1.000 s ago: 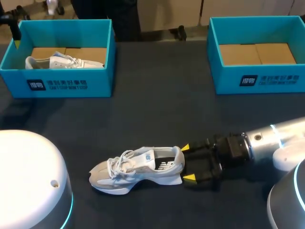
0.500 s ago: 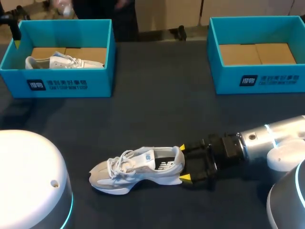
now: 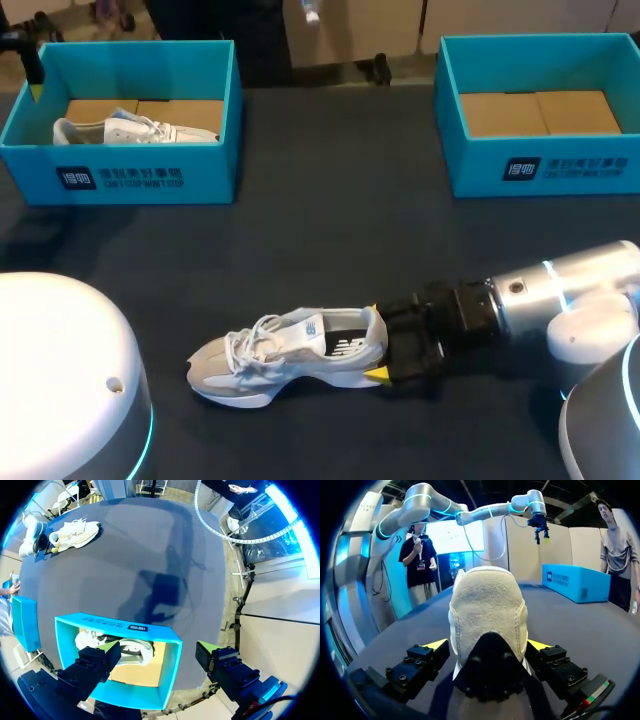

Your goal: Take the shoe out of the shoebox, open the shoe tongue, remove and reinsert the insole, then place the shoe into the shoebox

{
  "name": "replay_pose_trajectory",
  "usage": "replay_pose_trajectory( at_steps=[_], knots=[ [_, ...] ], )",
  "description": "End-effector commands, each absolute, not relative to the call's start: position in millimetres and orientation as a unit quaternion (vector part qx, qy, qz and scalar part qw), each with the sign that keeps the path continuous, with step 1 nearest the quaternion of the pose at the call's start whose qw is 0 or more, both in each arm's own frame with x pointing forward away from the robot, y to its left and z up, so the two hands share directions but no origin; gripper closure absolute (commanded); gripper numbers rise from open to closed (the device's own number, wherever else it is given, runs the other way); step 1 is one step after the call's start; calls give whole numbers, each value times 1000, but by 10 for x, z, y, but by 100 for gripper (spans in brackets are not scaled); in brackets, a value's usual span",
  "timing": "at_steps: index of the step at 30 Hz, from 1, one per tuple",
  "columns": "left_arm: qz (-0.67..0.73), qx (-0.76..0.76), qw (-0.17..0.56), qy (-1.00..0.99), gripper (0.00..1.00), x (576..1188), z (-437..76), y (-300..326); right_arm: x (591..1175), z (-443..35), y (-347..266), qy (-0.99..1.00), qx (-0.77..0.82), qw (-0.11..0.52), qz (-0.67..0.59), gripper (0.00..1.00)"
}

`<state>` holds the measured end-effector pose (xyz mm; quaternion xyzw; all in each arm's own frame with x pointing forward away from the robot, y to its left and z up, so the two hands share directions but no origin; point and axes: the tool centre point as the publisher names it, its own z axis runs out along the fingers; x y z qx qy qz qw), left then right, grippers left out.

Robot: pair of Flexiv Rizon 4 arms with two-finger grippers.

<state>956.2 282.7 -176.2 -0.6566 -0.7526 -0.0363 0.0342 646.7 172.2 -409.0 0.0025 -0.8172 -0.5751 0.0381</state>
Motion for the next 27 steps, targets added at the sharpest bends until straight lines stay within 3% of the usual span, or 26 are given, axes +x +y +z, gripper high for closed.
replay_pose_trajectory(
  at_steps=[1,26,27],
  knots=[
    [-38,-657,35,-752,0,9555,-1760,2829,6479,-4138,1824,-817,5,41,-576,0],
    [-38,-657,35,-752,0,9555,-1760,2829,6508,-4199,1937,-815,12,37,-579,0],
    [-38,-657,35,-752,0,9555,-1760,2829,6508,-4202,1939,-815,12,37,-579,14]
  ],
)
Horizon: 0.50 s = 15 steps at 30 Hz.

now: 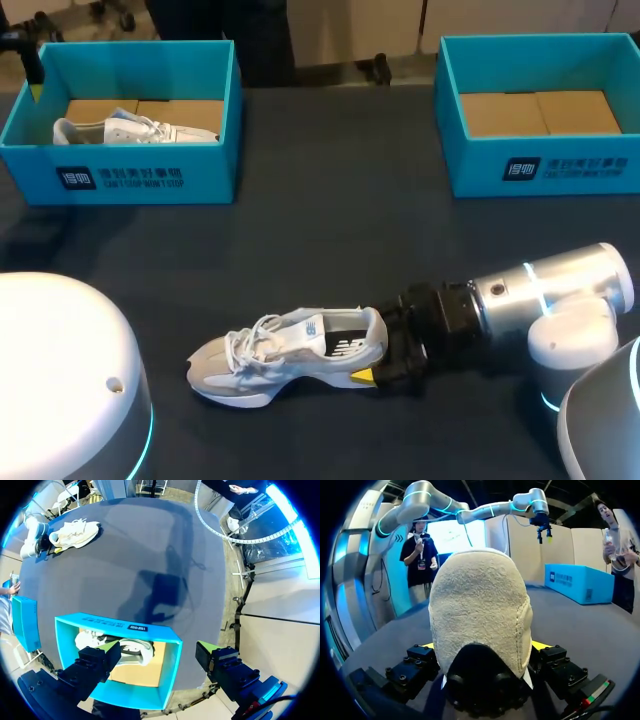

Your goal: Take the shoe out of the shoebox, open the shoe tongue, remove and reinsert the insole, then place the shoe into the shoebox

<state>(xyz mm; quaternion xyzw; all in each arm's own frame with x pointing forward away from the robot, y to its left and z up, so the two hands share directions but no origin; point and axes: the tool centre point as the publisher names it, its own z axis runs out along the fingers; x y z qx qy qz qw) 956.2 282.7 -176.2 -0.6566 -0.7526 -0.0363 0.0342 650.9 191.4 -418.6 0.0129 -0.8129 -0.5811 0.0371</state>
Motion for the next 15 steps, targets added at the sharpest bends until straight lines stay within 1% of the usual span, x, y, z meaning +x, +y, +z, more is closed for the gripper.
replay_pose_trajectory(
  at_steps=[1,3,4,15],
  knots=[
    [-38,-657,35,-752,0,9555,-1760,2829,6507,-4210,1940,-814,13,37,-579,51],
    [-38,-657,35,-752,0,9555,-1760,2829,6501,-4223,1943,-812,13,34,-583,97],
    [-38,-657,35,-752,0,9555,-1760,2829,6498,-4227,1943,-813,11,32,-582,100],
    [-38,-657,35,-752,0,9555,-1760,2829,6549,-4164,1838,-814,1,2,-581,100]
  ],
)
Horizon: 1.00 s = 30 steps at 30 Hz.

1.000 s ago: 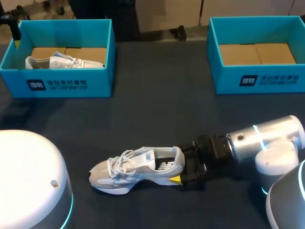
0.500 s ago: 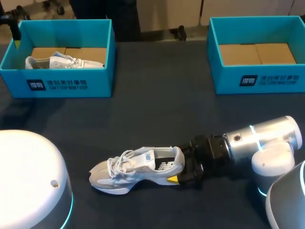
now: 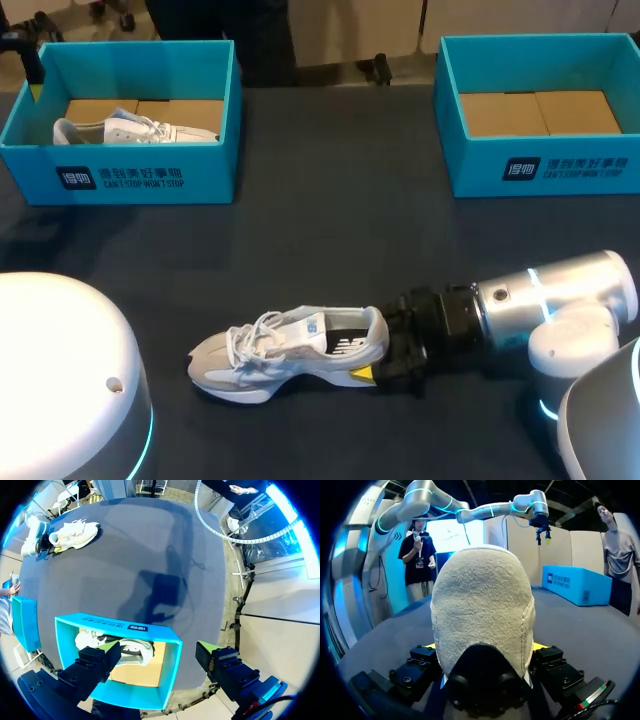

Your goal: Take the shoe out of the shoebox, open the shoe tongue, remove and reinsert the insole, then place the shoe into the shoebox

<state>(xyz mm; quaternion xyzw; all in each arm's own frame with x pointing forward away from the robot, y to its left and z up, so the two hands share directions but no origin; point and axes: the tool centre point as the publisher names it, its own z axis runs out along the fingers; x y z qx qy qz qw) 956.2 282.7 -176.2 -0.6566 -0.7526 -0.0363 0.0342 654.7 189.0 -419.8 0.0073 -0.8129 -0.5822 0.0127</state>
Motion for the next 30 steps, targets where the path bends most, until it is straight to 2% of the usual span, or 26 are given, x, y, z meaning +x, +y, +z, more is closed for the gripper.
replay_pose_trajectory(
  at_steps=[1,27,30],
  knots=[
    [-38,-657,35,-752,0,9555,-1760,2829,6565,-4158,1813,-813,1,-1,-582,100],
    [-38,-657,35,-752,0,9555,-1760,2829,6693,-4135,1685,-808,4,-10,-589,100],
    [-25,-635,35,-771,0,9351,-1712,2699,6693,-4135,1685,-808,4,-10,-589,100]
  ],
)
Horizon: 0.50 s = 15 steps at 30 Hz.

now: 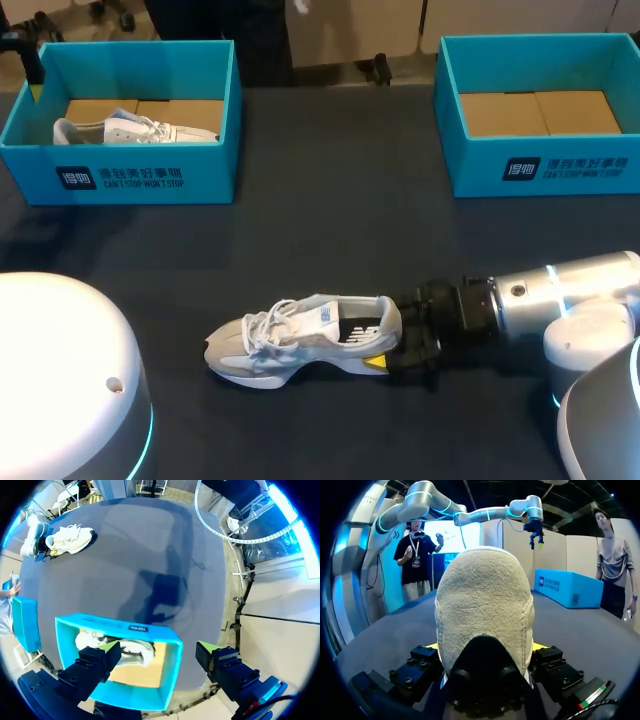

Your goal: Take the shoe out of the shoebox, open the shoe tongue, remove and reinsert the insole, then place the shoe into the shoebox

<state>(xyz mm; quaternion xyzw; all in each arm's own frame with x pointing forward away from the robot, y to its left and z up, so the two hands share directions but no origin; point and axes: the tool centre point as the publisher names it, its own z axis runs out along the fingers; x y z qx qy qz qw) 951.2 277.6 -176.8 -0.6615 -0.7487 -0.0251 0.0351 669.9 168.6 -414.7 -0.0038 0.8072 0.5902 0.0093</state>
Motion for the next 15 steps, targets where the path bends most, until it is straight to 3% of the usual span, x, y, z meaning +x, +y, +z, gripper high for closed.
replay_pose_trajectory(
  at_steps=[1,4,8,15],
  knots=[
    [-10,-627,32,-778,0,9272,-1697,2663,6693,-4135,1685,808,-4,10,589,100],
    [-3,-555,20,-832,0,9004,-1698,2527,6693,-4135,1685,808,-4,10,589,100],
    [-8,-344,63,-937,0,8608,-1703,2211,6693,-4135,1685,808,-4,10,589,100],
    [-30,-325,32,-945,0,8398,-1638,2073,6693,-4135,1685,808,-4,10,589,100]
  ],
)
